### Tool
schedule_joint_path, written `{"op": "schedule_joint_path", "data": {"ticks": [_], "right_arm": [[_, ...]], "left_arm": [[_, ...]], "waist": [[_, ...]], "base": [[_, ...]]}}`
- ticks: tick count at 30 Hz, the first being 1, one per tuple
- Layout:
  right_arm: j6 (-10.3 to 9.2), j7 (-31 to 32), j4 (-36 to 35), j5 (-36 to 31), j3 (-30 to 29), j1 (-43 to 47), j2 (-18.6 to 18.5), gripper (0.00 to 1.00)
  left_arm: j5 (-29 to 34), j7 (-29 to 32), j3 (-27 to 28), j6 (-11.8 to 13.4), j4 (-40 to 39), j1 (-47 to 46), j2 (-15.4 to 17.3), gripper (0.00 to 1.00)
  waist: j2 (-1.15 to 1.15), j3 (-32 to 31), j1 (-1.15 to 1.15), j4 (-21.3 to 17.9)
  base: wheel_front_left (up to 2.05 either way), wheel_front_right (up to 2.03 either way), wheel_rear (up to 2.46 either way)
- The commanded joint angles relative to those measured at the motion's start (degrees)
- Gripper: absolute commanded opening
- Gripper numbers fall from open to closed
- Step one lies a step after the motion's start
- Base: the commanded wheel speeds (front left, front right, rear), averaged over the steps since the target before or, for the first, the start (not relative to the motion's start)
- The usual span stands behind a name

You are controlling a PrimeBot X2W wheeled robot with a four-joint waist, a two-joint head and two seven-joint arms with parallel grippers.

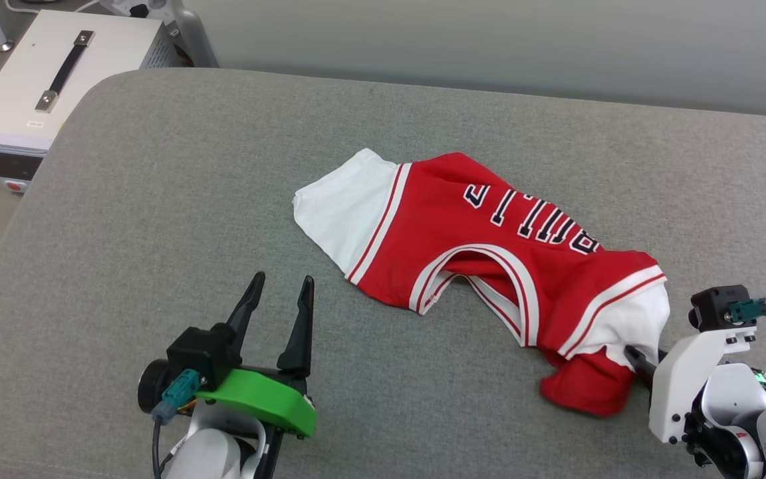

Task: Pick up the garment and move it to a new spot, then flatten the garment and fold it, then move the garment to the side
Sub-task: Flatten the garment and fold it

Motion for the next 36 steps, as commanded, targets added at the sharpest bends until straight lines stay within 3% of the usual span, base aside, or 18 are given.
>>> {"op": "schedule_joint_path", "data": {"ticks": [1, 11, 13, 17, 21, 23, 26, 28, 29, 36], "right_arm": [[-0.05, -0.3, 0.2, -0.3, 0.4, -0.9, 0.0, 0.00], [-0.05, -1.9, -4.0, -0.7, 0.7, 0.4, -4.0, 0.00], [-0.05, -1.1, -6.2, -0.8, 0.9, 1.5, -6.4, 0.00], [-0.05, 0.3, -9.9, -2.0, 1.6, 4.1, -14.6, 0.00], [-0.05, -1.0, -9.2, -2.7, 1.5, 5.8, -22.1, 0.00], [-0.05, -1.9, -7.4, -2.5, 1.8, 6.3, -23.7, 0.00], [-0.05, -3.7, -3.8, -1.6, 2.0, 6.4, -23.2, 0.00], [-0.05, -5.6, -1.4, -2.0, 2.0, 6.1, -22.0, 0.93], [-0.05, -6.8, -0.2, -2.0, 1.7, 5.7, -21.0, 1.00], [-0.05, -15.5, 1.6, -2.4, -0.9, 3.1, -15.2, 1.00]], "left_arm": [[0.7, -0.3, 0.0, -0.4, 0.1, -1.3, -0.4, 1.00], [0.8, -0.3, 0.8, -0.4, 0.8, -0.6, -0.5, 1.00], [0.6, -0.3, 1.0, -0.4, 0.7, -0.4, -0.5, 1.00], [0.3, -0.3, 1.1, -0.4, 0.5, -0.3, -0.5, 1.00], [0.2, -0.3, 0.9, -0.4, 0.6, -0.7, -0.5, 1.00], [0.1, -0.3, 0.7, -0.4, 0.7, -0.9, -0.5, 1.00], [0.0, -0.3, 0.4, -0.4, 1.3, -1.0, -0.5, 1.00], [0.0, -0.3, 0.2, -0.4, 1.5, -1.1, -0.5, 1.00], [0.0, -0.3, 0.1, -0.4, 1.7, -1.1, -0.5, 1.00], [0.2, -0.3, 0.2, -0.4, 2.2, -1.2, -0.5, 1.00]], "waist": [[0.00, 0.0, 0.00, 0.0], [0.00, -2.0, 0.00, -1.6], [0.00, -2.3, 0.00, -2.2], [0.00, -2.2, 0.00, -3.3], [0.00, -1.7, 0.00, -4.0], [0.00, -1.6, 0.00, -4.3], [0.00, -1.5, 0.00, -4.5], [0.00, -1.5, 0.00, -4.7], [0.00, -1.5, 0.00, -4.8], [0.00, -2.1, 0.00, -5.9]], "base": [[0.00, 0.00, 0.00], [0.00, 0.00, 0.00], [0.00, 0.00, 0.00], [0.00, 0.00, 0.00], [0.00, 0.00, 0.00], [0.00, 0.00, 0.00], [0.00, 0.00, 0.00], [0.00, 0.00, 0.00], [0.00, 0.00, 0.00], [0.00, 0.00, 0.00]]}}
